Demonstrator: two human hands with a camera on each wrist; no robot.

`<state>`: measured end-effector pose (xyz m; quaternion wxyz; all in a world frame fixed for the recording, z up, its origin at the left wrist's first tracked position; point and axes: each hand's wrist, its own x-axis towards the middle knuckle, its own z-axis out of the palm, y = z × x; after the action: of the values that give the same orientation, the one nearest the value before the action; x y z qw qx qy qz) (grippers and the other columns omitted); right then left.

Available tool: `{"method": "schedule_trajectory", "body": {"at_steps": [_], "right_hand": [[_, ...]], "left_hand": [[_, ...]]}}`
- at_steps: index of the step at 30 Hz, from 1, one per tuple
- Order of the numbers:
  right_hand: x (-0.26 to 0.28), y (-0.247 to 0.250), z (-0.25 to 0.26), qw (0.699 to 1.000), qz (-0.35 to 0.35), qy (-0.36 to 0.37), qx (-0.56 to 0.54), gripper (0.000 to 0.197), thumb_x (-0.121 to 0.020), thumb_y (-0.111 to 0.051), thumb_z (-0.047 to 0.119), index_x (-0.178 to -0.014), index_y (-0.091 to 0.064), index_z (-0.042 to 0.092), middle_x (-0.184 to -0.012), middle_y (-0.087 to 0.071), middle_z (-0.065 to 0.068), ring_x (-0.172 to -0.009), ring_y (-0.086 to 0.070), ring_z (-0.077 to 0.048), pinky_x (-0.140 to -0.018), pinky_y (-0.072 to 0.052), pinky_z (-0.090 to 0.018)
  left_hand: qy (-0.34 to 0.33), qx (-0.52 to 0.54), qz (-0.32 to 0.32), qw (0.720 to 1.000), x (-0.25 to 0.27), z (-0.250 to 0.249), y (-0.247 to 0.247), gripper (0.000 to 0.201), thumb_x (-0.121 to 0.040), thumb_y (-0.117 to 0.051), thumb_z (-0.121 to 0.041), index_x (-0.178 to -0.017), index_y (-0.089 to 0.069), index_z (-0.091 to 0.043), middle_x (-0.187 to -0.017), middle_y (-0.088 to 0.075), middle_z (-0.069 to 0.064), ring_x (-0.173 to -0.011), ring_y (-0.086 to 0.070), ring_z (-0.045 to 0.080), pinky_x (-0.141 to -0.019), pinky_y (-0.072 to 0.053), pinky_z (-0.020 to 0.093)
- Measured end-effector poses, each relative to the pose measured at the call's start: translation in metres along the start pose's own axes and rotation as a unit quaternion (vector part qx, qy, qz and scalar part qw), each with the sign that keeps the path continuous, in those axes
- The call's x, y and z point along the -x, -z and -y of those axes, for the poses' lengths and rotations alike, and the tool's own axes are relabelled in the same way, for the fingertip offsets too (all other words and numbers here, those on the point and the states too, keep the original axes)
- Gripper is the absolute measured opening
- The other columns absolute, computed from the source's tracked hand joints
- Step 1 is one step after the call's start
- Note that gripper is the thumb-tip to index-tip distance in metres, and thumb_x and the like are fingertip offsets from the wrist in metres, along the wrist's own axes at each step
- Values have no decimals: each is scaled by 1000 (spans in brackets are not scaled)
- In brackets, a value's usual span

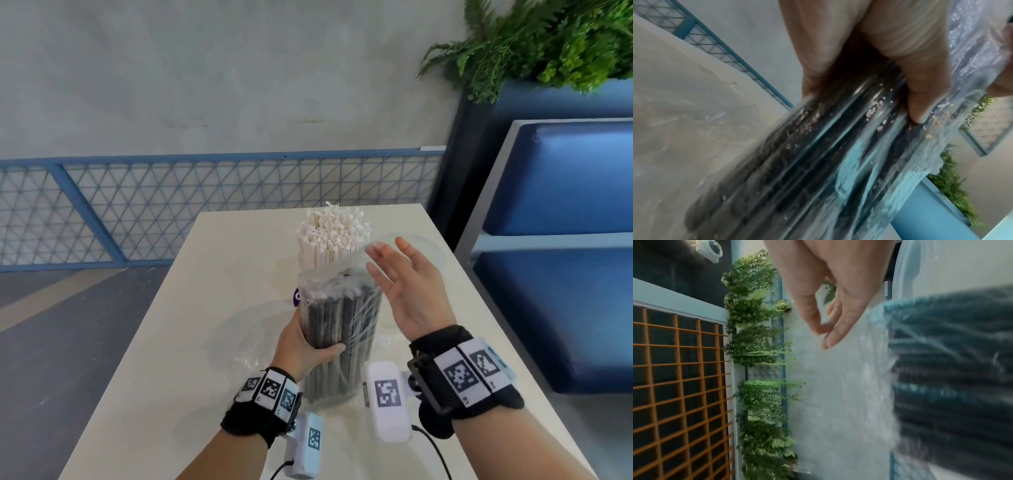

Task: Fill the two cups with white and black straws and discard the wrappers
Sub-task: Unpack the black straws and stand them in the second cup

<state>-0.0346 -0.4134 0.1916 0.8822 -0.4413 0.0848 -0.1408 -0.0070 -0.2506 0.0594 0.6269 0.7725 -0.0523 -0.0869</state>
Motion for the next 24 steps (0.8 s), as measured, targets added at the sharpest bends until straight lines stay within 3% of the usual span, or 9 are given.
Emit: {"method": "schedule_trajectory", "body": {"at_steps": [2, 3, 5, 7, 10, 14, 18, 22, 24], "right_hand": [[-1, 5, 3, 987, 11, 75, 140, 26, -88, -59, 11, -109, -45, 15, -97, -67, -4, -88, -67, -15, -77, -58, -27], [-1, 8, 3, 959, 12, 143, 245, 19, -87, -60, 13, -101, -48, 17, -92, -65, 1, -85, -65, -13, -76, -56, -27], [3, 16, -1, 863, 56, 256, 433, 5, -87, -60, 17, -86, -56, 16, -81, -62, 7, -76, -59, -5, -74, -49, -18], [8, 19, -12, 766, 146, 292, 554, 12, -89, -57, 24, -80, -63, 18, -77, -62, 10, -75, -54, -5, -73, -41, -13], [8, 12, -20, 672, 192, 304, 647, 27, -87, -42, 30, -87, -68, 24, -87, -65, 11, -82, -53, -12, -79, -39, -27], [0, 0, -12, 681, 203, 336, 618, 18, -86, -49, 12, -95, -62, 19, -98, -56, 3, -83, -55, -14, -77, -49, -31], [1, -7, -7, 680, 164, 365, 614, 48, -78, -67, 3, -115, -49, 28, -108, -39, 4, -67, -53, -6, -63, -54, -26], [-10, -14, -1, 703, 163, 377, 580, 6, -80, -68, 9, -82, -63, 9, -89, -48, 3, -62, -52, -2, -62, -54, -30], [-19, -17, 2, 738, 140, 350, 560, 11, -80, -70, 11, -74, -62, 8, -76, -45, 8, -59, -49, 2, -62, -47, -16]], "left_hand": [[1, 19, -11, 1000, -1, 2, 4, 75, -53, -88, -11, -117, -52, -26, -105, -68, -12, -101, -64, 5, -89, -52, 28], [0, 23, -12, 1000, -1, 3, 6, 74, -53, -88, -11, -116, -53, -27, -105, -69, -11, -101, -64, 5, -89, -52, 29], [-2, 21, -3, 1000, 0, 1, 6, 71, -54, -88, -10, -112, -53, -31, -105, -69, -11, -100, -65, 5, -89, -53, 30], [-10, 18, 5, 1000, 1, -1, 4, 69, -55, -87, -8, -110, -53, -32, -104, -69, -11, -99, -65, 3, -89, -53, 29], [-20, 15, 9, 1000, 2, -3, 2, 69, -55, -87, -6, -109, -53, -33, -103, -69, -11, -97, -65, 1, -87, -52, 25], [-22, 9, 25, 999, 5, -6, 3, 70, -55, -87, -7, -112, -53, -30, -102, -70, -11, -98, -65, 2, -85, -53, 23], [-20, 15, 45, 999, 6, -8, 3, 74, -57, -85, -3, -119, -51, -23, -101, -70, -12, -95, -66, -1, -82, -53, 20], [-20, 9, 51, 998, 8, -7, 3, 77, -56, -85, -3, -123, -49, -19, -103, -68, -13, -96, -65, -3, -83, -53, 20], [-27, -7, 60, 998, 8, -9, 3, 82, -55, -86, -7, -126, -46, -21, -106, -67, -15, -99, -64, -3, -88, -53, 24]]}}
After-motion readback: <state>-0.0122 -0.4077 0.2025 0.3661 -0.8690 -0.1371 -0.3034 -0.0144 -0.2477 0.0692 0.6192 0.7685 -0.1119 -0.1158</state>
